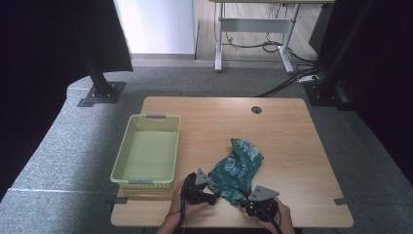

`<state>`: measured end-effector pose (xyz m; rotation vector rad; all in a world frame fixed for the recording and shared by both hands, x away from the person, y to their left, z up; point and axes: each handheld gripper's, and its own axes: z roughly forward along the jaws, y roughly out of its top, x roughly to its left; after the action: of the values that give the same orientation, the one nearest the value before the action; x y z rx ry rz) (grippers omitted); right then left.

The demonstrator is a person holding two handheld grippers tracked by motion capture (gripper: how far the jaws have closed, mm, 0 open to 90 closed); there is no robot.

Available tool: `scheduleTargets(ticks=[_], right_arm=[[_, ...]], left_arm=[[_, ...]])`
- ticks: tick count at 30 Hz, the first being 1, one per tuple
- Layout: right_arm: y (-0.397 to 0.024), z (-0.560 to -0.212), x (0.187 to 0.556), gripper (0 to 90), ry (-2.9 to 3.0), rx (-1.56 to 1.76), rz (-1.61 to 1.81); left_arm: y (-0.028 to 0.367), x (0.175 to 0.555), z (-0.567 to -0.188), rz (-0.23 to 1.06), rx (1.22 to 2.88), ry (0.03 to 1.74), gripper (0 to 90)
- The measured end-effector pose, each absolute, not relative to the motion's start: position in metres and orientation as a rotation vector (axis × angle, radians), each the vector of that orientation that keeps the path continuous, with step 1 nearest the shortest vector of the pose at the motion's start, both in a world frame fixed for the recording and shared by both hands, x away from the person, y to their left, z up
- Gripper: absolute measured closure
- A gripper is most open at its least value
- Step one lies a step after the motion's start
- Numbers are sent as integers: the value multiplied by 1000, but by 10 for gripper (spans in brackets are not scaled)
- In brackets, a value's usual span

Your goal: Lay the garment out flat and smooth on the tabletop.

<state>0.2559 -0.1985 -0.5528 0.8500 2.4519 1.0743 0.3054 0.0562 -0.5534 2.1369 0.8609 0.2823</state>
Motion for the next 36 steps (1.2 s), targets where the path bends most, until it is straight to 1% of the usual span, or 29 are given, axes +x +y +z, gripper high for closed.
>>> scheduleTargets(ticks=[6,13,21,31,36], right_arm=[[-202,-550,257,723,2441,861,1067],[-210,-536,253,748,2347,903,1158],[-222,-509,240,760,2211,888,1258],[-229,-488,234,767,2147,868,1310],[-228,-474,229,768,2112,845,1340]], left_arm=[[56,305,-553,284,2139,859,238],[56,305,-553,290,2143,858,238],[55,304,-553,300,2150,855,238],[52,303,-553,326,2164,849,239],[53,303,-553,307,2156,848,238]])
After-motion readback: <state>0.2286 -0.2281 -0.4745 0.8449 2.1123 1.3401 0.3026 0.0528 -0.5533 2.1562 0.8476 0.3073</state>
